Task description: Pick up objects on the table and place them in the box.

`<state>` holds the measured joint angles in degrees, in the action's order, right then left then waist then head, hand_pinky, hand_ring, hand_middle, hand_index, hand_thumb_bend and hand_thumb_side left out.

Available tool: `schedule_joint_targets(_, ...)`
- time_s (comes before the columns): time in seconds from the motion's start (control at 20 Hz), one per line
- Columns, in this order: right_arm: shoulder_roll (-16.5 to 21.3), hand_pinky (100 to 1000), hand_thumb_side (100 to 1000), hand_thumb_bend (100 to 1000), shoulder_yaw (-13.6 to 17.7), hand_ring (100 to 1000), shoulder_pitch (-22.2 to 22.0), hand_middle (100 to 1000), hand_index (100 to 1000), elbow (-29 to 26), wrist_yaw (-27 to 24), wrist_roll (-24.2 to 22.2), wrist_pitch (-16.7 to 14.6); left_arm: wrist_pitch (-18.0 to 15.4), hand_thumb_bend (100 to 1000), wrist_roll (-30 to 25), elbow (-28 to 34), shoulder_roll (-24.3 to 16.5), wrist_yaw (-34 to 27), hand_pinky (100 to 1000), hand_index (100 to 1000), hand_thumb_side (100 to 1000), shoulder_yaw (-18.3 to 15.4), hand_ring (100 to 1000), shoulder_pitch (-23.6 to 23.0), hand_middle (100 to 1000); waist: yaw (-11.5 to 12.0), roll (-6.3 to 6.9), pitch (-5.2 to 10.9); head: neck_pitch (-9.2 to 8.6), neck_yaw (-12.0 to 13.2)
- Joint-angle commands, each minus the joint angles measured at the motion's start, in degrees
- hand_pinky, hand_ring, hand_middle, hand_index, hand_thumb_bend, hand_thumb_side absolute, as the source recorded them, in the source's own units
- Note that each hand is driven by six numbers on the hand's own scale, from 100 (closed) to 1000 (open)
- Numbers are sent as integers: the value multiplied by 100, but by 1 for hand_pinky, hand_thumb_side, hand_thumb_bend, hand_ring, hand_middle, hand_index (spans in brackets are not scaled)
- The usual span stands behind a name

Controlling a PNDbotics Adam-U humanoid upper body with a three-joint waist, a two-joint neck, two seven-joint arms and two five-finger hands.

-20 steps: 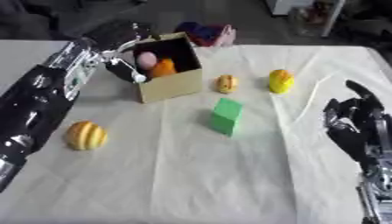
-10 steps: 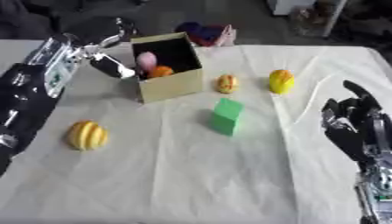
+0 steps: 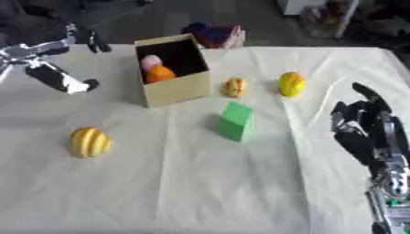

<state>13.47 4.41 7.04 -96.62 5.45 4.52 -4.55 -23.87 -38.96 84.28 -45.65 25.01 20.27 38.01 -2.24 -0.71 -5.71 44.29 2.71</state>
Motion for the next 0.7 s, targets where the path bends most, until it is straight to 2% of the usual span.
schedule_joint_targets(0.05,161,740,183,100,47,426,54,439,887,-52,48,-15,-9,85,426,-572,606,-605,-394,824,871,351,168,737,-216,753,7,106,16,-17,-31)
schedule_joint_targets(0.2,166,740,184,100,42,427,54,439,887,-51,53,-30,-11,230,420,-803,781,-714,-501,826,873,365,278,737,-538,755,-2,115,20,-17,-21)
schedule_joint_targets(0.3,164,740,185,100,41,427,52,439,887,-51,54,-34,-12,333,405,-823,746,-692,-449,823,870,334,315,732,-645,752,-11,113,24,-17,-9)
schedule_joint_targets(0.55,152,741,187,100,37,427,45,439,887,-47,45,-48,-15,674,412,-251,430,-443,232,810,864,240,347,728,-728,751,-23,90,23,-17,-5)
schedule_joint_targets(0.7,149,741,188,100,35,427,49,439,887,-46,44,-54,-16,742,422,-25,135,-265,649,810,865,250,407,730,-754,754,-26,79,22,-17,4)
